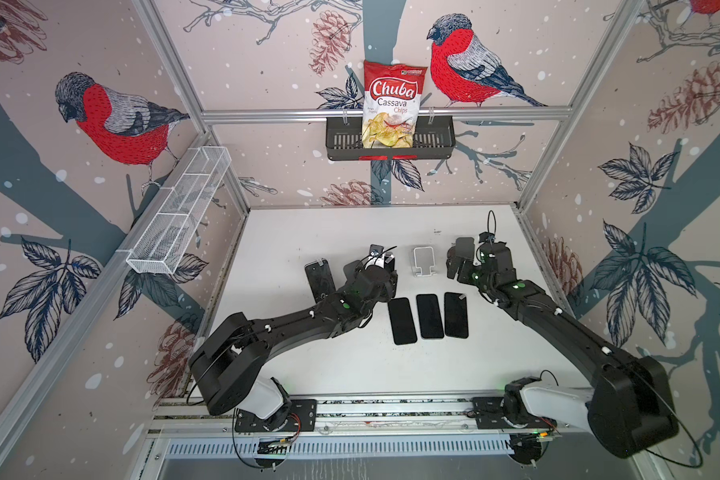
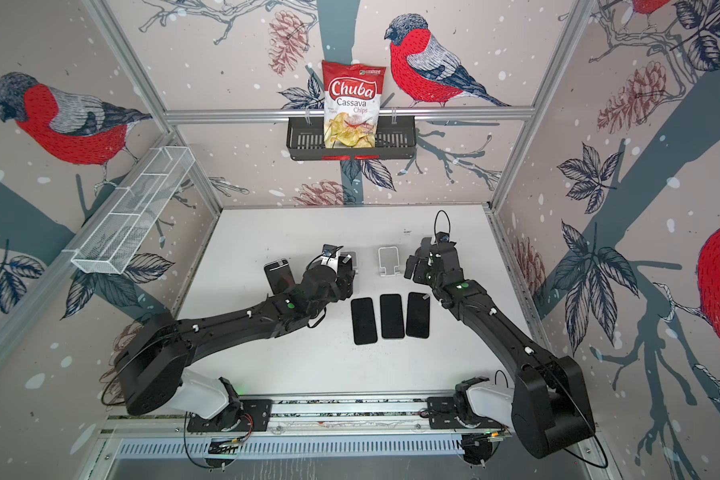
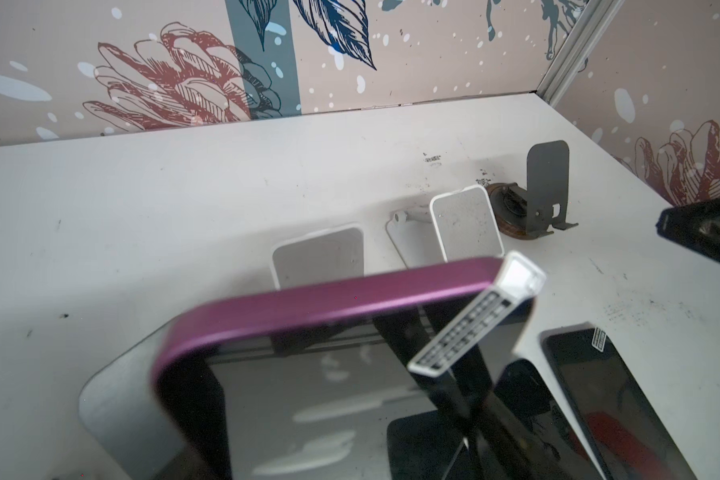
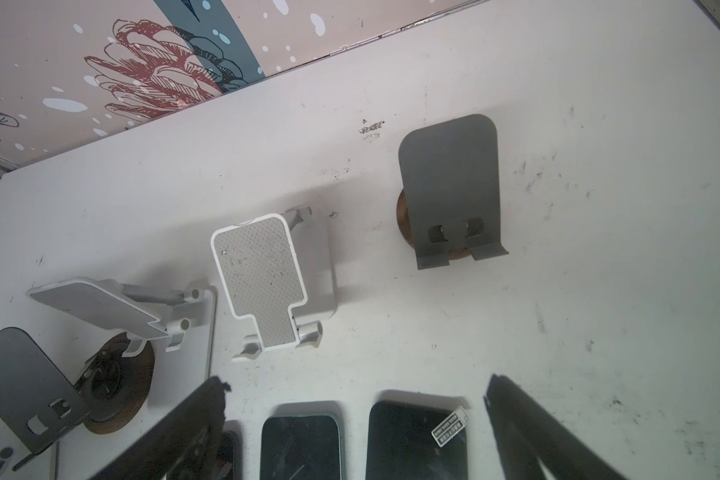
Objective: Remove the phone from the phone stand
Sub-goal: 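Carry the pink-edged phone with the left gripper nearer the robot beside the black phones, then lower the pink-edged phone flat beside the black phones with the left gripper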
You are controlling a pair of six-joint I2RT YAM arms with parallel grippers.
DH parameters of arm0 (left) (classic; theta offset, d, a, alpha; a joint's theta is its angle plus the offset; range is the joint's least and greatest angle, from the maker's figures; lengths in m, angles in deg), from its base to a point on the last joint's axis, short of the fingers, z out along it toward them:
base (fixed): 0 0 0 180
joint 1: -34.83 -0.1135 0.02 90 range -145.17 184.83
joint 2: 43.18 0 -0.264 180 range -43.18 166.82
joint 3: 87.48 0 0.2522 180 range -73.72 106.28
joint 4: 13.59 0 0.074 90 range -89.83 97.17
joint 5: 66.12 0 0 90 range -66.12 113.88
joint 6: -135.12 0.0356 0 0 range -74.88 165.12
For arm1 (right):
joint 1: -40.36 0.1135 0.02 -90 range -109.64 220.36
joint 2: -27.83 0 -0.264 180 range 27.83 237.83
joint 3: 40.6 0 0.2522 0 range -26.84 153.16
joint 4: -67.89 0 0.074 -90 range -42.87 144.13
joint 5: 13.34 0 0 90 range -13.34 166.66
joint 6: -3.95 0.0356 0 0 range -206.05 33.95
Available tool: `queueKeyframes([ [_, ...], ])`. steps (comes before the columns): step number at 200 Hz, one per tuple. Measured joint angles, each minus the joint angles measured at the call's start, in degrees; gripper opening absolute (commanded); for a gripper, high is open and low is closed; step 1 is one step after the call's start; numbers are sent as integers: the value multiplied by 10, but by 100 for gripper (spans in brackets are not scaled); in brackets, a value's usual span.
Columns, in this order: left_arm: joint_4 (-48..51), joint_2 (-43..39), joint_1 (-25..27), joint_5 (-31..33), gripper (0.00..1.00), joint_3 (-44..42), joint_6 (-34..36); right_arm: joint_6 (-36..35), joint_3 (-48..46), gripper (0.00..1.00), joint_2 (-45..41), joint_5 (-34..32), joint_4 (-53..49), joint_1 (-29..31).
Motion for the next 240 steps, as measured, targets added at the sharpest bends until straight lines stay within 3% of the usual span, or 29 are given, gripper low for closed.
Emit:
queueKeyframes([
  [77, 86, -48, 56, 12, 62, -30, -99, 13, 4, 99, -26, 12, -6, 7],
  [125, 147, -47, 61, 1, 61, -36, -161, 12, 15, 99, -26, 17, -21, 21],
  [240, 207, 8, 65, -83, 61, -33, -222, 9, 52, 99, -8, 16, -28, 53],
])
